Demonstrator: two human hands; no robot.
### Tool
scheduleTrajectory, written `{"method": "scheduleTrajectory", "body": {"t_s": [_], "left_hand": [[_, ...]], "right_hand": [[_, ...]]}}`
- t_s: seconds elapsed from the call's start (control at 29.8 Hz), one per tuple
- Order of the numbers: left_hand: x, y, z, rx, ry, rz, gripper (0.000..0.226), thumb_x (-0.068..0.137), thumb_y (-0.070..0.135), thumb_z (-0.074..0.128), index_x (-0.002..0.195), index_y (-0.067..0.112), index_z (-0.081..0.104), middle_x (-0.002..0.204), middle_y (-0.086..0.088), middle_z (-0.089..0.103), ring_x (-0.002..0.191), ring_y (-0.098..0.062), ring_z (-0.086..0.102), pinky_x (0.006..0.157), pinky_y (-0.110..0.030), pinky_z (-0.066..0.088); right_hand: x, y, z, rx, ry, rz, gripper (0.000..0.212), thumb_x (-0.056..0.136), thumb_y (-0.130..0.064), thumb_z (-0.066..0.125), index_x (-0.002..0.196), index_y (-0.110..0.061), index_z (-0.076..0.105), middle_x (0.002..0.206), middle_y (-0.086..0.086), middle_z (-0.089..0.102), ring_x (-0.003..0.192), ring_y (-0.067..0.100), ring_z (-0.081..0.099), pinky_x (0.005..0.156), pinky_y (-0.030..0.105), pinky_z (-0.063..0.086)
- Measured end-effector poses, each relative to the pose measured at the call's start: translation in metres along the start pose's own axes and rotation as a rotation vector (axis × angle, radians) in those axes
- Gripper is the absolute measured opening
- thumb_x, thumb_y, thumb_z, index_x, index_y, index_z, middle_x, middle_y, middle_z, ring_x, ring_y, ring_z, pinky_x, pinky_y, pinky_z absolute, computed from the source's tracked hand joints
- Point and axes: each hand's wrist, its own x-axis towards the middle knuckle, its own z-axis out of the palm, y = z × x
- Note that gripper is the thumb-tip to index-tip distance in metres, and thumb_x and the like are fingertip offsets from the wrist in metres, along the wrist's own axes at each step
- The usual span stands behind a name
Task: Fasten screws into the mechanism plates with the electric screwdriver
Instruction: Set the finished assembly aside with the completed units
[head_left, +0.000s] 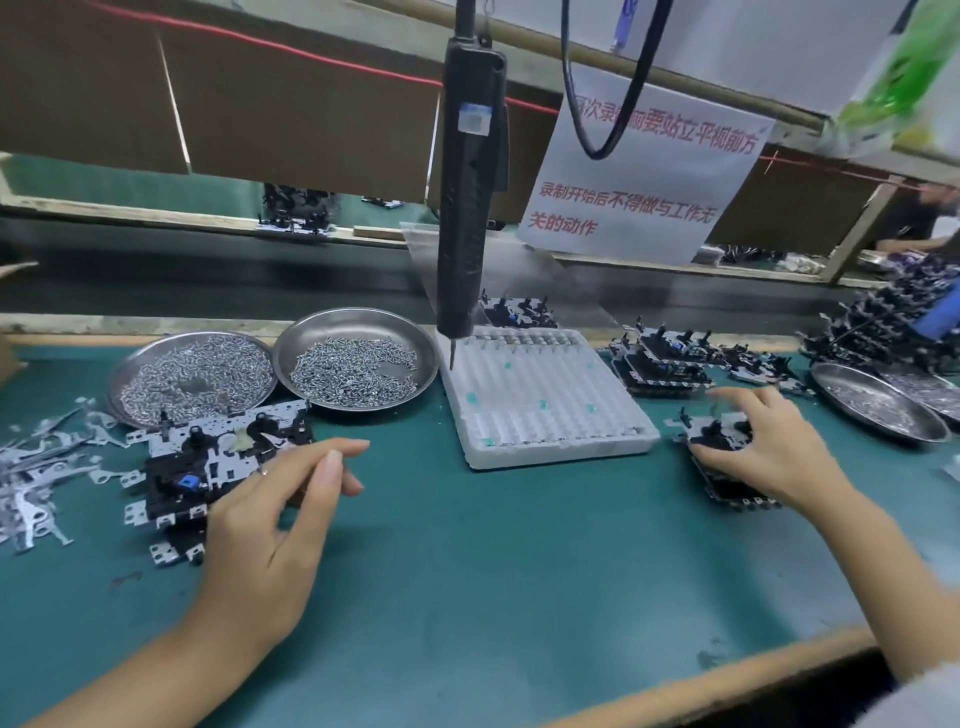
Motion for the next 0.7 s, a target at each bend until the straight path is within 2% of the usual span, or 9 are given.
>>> {"method": "scheduleTrajectory", "body": {"t_s": [0.07, 0.13, 0.23, 0.34, 0.44, 0.5, 0.57, 0.64, 0.7], "left_hand": [[0.001, 0.0, 0.001, -0.001, 0.006, -0.006, 0.025, 0.09, 0.045, 0.041, 0.097, 0.037, 0.063, 0.084, 0.01, 0.066, 0.074, -0.007, 0.061, 0.058, -0.041, 0.044], [0.002, 0.0, 0.001, 0.0, 0.011, -0.006, 0.026, 0.09, 0.044, 0.041, 0.095, 0.036, 0.065, 0.083, 0.01, 0.066, 0.074, -0.006, 0.061, 0.058, -0.04, 0.044], [0.002, 0.001, 0.002, -0.009, 0.007, 0.001, 0.026, 0.09, 0.043, 0.042, 0.095, 0.036, 0.067, 0.081, 0.012, 0.065, 0.075, -0.007, 0.061, 0.059, -0.037, 0.045], [0.0, 0.004, 0.003, -0.006, -0.005, 0.031, 0.025, 0.091, 0.04, 0.042, 0.099, 0.033, 0.064, 0.083, 0.012, 0.065, 0.076, -0.006, 0.062, 0.066, -0.03, 0.048], [0.005, 0.011, 0.001, 0.024, 0.005, 0.032, 0.024, 0.089, 0.039, 0.042, 0.101, 0.034, 0.063, 0.087, 0.014, 0.066, 0.079, -0.002, 0.062, 0.069, -0.019, 0.048], [0.018, 0.02, -0.004, 0.086, 0.03, 0.041, 0.023, 0.088, 0.039, 0.043, 0.101, 0.036, 0.061, 0.094, 0.018, 0.065, 0.081, 0.004, 0.06, 0.07, -0.007, 0.042], [0.044, 0.032, -0.012, 0.16, 0.037, 0.053, 0.02, 0.088, 0.038, 0.046, 0.099, 0.037, 0.062, 0.096, 0.018, 0.065, 0.082, 0.006, 0.058, 0.072, -0.004, 0.039], [0.08, 0.043, -0.018, 0.254, -0.028, 0.072, 0.015, 0.089, 0.032, 0.053, 0.097, 0.035, 0.065, 0.088, 0.016, 0.066, 0.079, 0.006, 0.056, 0.07, -0.003, 0.038], [0.124, 0.052, -0.013, 0.327, -0.122, 0.038, 0.014, 0.091, 0.026, 0.058, 0.097, 0.032, 0.068, 0.089, 0.015, 0.066, 0.078, 0.002, 0.057, 0.067, -0.006, 0.041]], "right_hand": [[0.005, 0.002, 0.003, -0.035, -0.052, 0.016, 0.056, 0.077, -0.026, 0.073, 0.129, -0.027, 0.054, 0.119, 0.008, 0.048, 0.115, 0.029, 0.043, 0.101, 0.046, 0.031], [0.002, -0.01, 0.005, -0.053, -0.007, -0.04, 0.052, 0.077, -0.017, 0.073, 0.126, -0.022, 0.057, 0.123, 0.012, 0.049, 0.118, 0.032, 0.044, 0.106, 0.05, 0.025], [-0.015, -0.053, 0.019, 0.116, 0.192, -0.312, 0.031, 0.078, -0.005, 0.072, 0.109, -0.009, 0.068, 0.11, 0.013, 0.059, 0.105, 0.033, 0.056, 0.094, 0.042, 0.039], [-0.034, -0.11, 0.042, 0.307, 0.173, -0.476, 0.017, 0.086, -0.008, 0.065, 0.102, -0.012, 0.069, 0.103, 0.003, 0.063, 0.096, 0.02, 0.059, 0.084, 0.032, 0.045], [-0.033, -0.156, 0.067, 0.446, 0.01, -0.509, 0.022, 0.093, -0.01, 0.053, 0.112, -0.016, 0.063, 0.103, -0.005, 0.059, 0.095, 0.01, 0.053, 0.083, 0.028, 0.042], [-0.03, -0.179, 0.077, 0.514, -0.046, -0.495, 0.02, 0.091, -0.008, 0.047, 0.098, -0.02, 0.062, 0.09, -0.007, 0.056, 0.085, 0.008, 0.048, 0.074, 0.028, 0.038], [-0.029, -0.196, 0.084, 0.575, -0.045, -0.462, 0.018, 0.082, -0.012, 0.04, 0.077, -0.013, 0.057, 0.074, 0.001, 0.054, 0.073, 0.018, 0.045, 0.064, 0.035, 0.038], [-0.032, -0.205, 0.088, 0.632, -0.028, -0.482, 0.031, 0.075, -0.012, 0.036, 0.084, 0.003, 0.062, 0.077, 0.018, 0.059, 0.075, 0.031, 0.052, 0.067, 0.044, 0.046], [-0.039, -0.206, 0.094, 0.723, -0.047, -0.582, 0.037, 0.075, -0.005, 0.041, 0.101, -0.011, 0.067, 0.089, 0.008, 0.067, 0.086, 0.029, 0.058, 0.08, 0.037, 0.048]]}}
